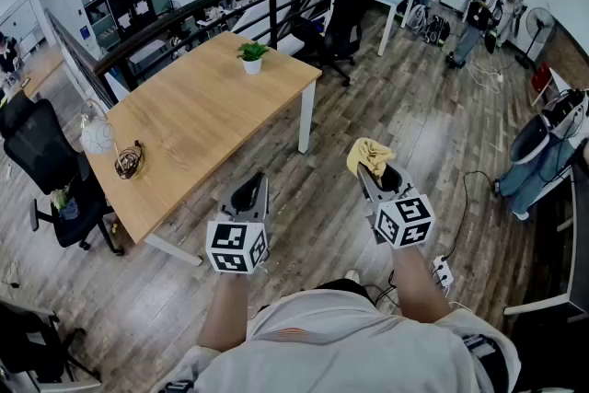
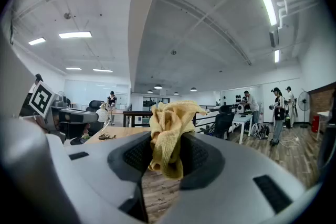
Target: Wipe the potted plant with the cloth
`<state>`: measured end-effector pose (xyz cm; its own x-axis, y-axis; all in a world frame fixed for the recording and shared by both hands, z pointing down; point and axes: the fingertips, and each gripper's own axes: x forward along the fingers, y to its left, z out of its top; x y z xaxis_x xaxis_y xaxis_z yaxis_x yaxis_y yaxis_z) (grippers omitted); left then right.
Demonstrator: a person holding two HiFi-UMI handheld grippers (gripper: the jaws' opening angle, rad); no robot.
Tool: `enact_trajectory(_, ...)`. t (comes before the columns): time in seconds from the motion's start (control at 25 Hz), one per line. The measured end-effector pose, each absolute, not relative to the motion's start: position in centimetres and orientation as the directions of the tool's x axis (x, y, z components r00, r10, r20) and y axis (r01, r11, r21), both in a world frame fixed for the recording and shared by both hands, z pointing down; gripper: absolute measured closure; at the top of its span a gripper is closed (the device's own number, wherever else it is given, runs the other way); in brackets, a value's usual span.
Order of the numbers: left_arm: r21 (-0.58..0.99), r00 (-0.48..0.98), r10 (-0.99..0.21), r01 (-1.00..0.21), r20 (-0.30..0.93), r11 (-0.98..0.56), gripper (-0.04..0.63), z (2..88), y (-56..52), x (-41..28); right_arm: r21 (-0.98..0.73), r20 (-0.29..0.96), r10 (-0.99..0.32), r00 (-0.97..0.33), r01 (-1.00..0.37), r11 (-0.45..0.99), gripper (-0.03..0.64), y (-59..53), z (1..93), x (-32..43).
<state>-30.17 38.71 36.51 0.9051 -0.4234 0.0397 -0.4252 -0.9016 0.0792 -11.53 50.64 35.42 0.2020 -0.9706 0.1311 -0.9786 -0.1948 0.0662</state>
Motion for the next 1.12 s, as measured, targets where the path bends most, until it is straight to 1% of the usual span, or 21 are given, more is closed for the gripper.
enact_trajectory(0.68,0.096,0.906,-0.421,-0.423,0.045,-0.901,0.568,37.2,37.8,-30.1,0.067,0.146,-0.967,0.211,-0.977,-0.203,0.434,49.5,36.2,-11.3)
enact_trajectory(0.92,0.100,0.902,-0.430,-0.432,0.041,-0.896,0.569,37.2,36.5,-30.9,0.048,0.099,-0.972,0.211,-0.977,-0.207,0.425,48.6,35.3,-11.5)
enact_trajectory(1.12,0.124,0.903,-0.426,-0.430,0.058,-0.894,0.569,37.7,35.1,-29.5,0.036,0.129,-0.970,0.205,-0.979,-0.202,0.423,47.4,35.8,-10.1)
